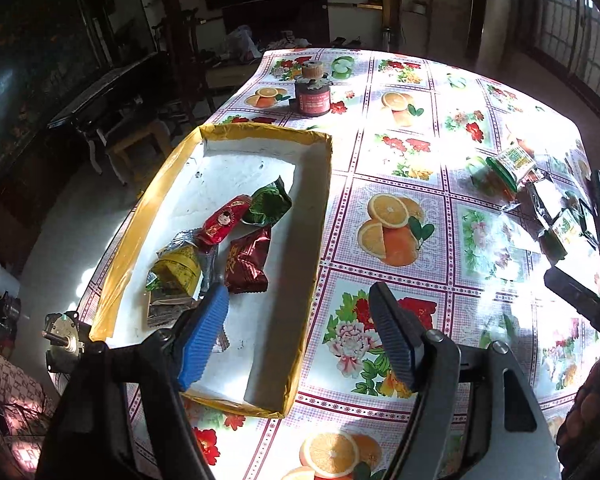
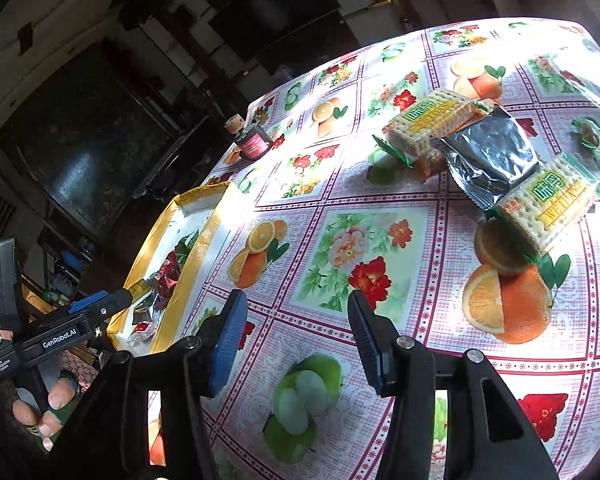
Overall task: Organize snacks
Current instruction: 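Move both open tools back over the snack pile, then grasp the silver foil bag with the left tool while the right tool grasps the WEIDAN cracker pack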
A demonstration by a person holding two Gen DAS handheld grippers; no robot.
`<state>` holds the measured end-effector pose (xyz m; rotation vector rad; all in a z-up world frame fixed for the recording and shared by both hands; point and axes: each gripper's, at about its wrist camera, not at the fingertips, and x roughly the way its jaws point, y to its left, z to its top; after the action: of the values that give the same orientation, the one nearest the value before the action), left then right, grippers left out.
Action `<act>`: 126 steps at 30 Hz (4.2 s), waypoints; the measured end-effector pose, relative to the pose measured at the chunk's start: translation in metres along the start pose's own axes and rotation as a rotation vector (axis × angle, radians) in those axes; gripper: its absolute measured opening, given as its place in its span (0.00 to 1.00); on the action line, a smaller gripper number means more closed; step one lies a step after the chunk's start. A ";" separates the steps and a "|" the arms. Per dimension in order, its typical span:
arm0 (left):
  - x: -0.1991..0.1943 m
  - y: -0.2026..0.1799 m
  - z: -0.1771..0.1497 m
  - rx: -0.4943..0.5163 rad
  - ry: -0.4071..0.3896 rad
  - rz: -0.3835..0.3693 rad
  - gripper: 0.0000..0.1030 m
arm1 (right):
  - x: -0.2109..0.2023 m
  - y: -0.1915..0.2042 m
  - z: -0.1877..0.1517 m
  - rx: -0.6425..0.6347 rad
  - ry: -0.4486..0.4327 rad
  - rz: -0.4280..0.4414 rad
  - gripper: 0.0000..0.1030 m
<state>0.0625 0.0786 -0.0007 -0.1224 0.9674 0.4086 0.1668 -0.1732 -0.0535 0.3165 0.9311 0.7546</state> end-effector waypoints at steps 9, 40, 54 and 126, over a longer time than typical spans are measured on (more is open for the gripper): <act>-0.007 -0.037 -0.003 0.071 -0.002 -0.034 0.74 | -0.042 -0.052 0.000 0.085 -0.094 -0.107 0.54; 0.017 -0.084 0.002 0.150 0.064 -0.123 0.77 | -0.078 -0.128 0.043 0.175 -0.314 -0.338 0.70; 0.026 -0.071 -0.003 0.126 0.105 -0.097 0.77 | 0.051 -0.089 0.149 -0.056 -0.164 -0.296 0.75; 0.131 -0.259 0.081 0.077 0.253 -0.196 0.86 | -0.024 -0.099 0.007 0.026 -0.084 -0.366 0.80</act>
<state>0.2919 -0.0989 -0.0828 -0.2004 1.2067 0.1765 0.2079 -0.2600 -0.0893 0.1913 0.8882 0.3909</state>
